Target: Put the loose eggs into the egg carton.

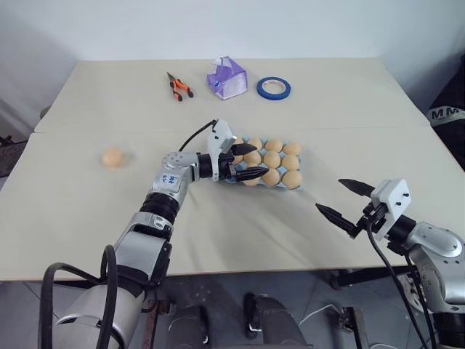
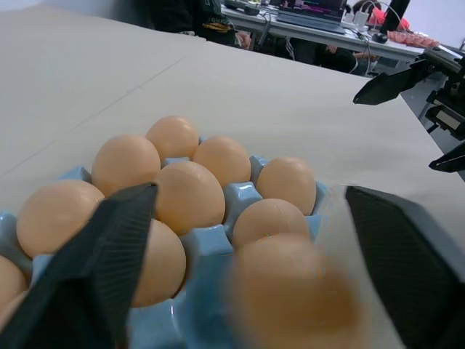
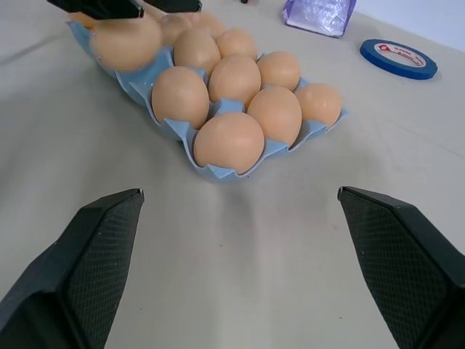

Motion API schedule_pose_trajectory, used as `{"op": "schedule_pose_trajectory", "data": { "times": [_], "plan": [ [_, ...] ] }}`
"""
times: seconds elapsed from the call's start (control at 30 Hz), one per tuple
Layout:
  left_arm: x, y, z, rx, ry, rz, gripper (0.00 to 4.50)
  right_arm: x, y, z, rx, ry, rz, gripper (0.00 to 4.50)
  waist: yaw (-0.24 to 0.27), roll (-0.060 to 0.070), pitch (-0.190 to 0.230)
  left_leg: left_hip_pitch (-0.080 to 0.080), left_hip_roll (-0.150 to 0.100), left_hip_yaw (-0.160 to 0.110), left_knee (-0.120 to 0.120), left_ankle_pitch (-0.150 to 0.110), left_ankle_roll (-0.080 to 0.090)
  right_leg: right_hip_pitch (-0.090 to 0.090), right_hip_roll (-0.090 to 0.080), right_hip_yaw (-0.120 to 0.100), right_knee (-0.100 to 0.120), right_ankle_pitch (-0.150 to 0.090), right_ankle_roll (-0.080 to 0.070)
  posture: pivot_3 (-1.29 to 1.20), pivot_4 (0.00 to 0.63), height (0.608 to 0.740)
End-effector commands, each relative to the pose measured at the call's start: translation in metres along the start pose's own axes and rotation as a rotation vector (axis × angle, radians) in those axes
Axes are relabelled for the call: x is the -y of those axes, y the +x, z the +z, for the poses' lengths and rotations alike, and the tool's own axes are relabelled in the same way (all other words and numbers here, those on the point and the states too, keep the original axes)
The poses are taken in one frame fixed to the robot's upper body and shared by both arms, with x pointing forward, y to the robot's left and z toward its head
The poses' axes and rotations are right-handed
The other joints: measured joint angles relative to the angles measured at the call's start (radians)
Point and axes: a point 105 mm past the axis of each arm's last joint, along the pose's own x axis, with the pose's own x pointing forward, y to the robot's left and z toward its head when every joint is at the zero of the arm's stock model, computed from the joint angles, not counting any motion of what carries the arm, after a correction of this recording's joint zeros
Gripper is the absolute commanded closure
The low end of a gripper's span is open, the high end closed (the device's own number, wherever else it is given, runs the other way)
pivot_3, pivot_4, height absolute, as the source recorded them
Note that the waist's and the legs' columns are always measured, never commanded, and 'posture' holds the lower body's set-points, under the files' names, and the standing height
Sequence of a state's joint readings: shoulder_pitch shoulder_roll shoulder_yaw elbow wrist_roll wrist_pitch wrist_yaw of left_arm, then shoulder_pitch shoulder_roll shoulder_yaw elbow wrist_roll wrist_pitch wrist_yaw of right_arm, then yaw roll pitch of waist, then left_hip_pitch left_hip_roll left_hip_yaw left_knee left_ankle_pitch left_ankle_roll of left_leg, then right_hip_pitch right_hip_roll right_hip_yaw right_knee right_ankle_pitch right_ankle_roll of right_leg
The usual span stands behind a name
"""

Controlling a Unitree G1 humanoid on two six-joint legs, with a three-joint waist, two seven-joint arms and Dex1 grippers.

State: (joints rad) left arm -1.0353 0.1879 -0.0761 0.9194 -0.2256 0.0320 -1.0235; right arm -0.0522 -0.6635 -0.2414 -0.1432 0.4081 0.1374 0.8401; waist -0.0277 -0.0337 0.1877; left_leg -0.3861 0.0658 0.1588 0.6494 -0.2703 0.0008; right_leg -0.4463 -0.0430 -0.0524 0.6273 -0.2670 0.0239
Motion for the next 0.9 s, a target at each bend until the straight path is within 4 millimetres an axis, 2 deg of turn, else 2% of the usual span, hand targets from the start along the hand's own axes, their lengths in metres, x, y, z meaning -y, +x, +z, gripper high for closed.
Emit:
{"op": "schedule_pose_trajectory", "data": {
  "times": [0.03, 0.23, 0.37, 0.43, 0.5, 0.6, 0.7, 0.77, 0.9],
  "plan": [
    [-0.001, 0.004, 0.019, 0.037, 0.054, -0.009, 0.03, 0.004, -0.002, 0.013, 0.045, -0.029, -0.016, 0.0, 0.0, 0.0, 0.0, 0.0, 0.0, 0.0, 0.0, 0.0, 0.0, 0.0, 0.0, 0.0, 0.0, 0.0, 0.0, 0.0, 0.15, 0.74],
    [-0.006, -0.004, 0.031, 0.068, 0.087, 0.02, 0.03, 0.004, 0.001, 0.014, 0.048, -0.03, -0.002, 0.0, 0.0, 0.0, 0.0, 0.0, 0.0, 0.0, 0.0, 0.0, 0.0, 0.0, 0.0, 0.0, 0.0, 0.0, 0.0, 0.0, 0.15, 0.74],
    [-0.009, -0.015, 0.028, 0.051, 0.111, 0.057, 0.03, 0.001, 0.005, 0.012, 0.049, -0.016, 0.007, 0.0, 0.0, 0.0, 0.0, 0.0, 0.0, 0.0, 0.0, 0.0, 0.0, 0.0, 0.0, 0.0, 0.0, 0.0, 0.0, 0.0, 0.15, 0.74],
    [-0.005, -0.027, 0.032, 0.061, 0.13, 0.077, 0.03, -0.014, 0.007, 0.012, 0.051, 0.005, 0.041, 0.0, -0.002, 0.0, 0.0, 0.0, 0.001, 0.0, 0.0, 0.0, 0.0, 0.0, 0.0, 0.0, 0.0, 0.0, 0.0, 0.0, 0.15, 0.74],
    [0.007, -0.042, 0.036, 0.089, 0.107, 0.068, 0.03, -0.028, 0.005, 0.014, 0.067, 0.052, 0.054, 0.0, -0.004, 0.0, 0.0, 0.001, 0.002, 0.0, -0.002, 0.001, -0.002, 0.0, 0.0, 0.001, 0.001, -0.001, 0.0, 0.0, 0.15, 0.74],
    [0.016, -0.064, 0.03, 0.053, 0.093, 0.085, 0.03, -0.039, 0.005, 0.009, 0.054, 0.064, 0.071, 0.0, -0.002, 0.0, 0.0, 0.001, 0.006, 0.0, -0.001, 0.002, -0.009, 0.0, 0.002, 0.001, 0.003, -0.003, -0.001, 0.0, 0.15, 0.74],
    [0.012, -0.084, 0.031, 0.027, 0.091, 0.147, 0.03, -0.035, 0.007, 0.013, 0.063, 0.064, 0.057, 0.0, 0.0, 0.0, 0.0, 0.001, 0.004, 0.0, 0.002, 0.003, -0.008, 0.0, 0.001, 0.001, 0.004, -0.002, 0.0, 0.0, 0.15, 0.74],
    [0.008, -0.103, 0.035, 0.008, 0.096, 0.202, 0.03, -0.032, 0.01, 0.016, 0.071, 0.056, 0.059, 0.0, 0.0, 0.0, 0.0, 0.001, 0.002, 0.0, 0.002, 0.002, 0.0, 0.001, -0.001, 0.002, 0.003, -0.002, 0.0, 0.0, 0.15, 0.74],
    [0.006, -0.136, 0.041, -0.012, 0.085, 0.29, 0.03, -0.03, 0.009, 0.016, 0.068, 0.052, 0.07, 0.0, -0.002, 0.0, 0.0, 0.002, 0.001, 0.0, 0.001, 0.003, -0.001, 0.002, -0.002, 0.003, 0.001, 0.001, 0.0, 0.0, 0.15, 0.74]
  ]
}}
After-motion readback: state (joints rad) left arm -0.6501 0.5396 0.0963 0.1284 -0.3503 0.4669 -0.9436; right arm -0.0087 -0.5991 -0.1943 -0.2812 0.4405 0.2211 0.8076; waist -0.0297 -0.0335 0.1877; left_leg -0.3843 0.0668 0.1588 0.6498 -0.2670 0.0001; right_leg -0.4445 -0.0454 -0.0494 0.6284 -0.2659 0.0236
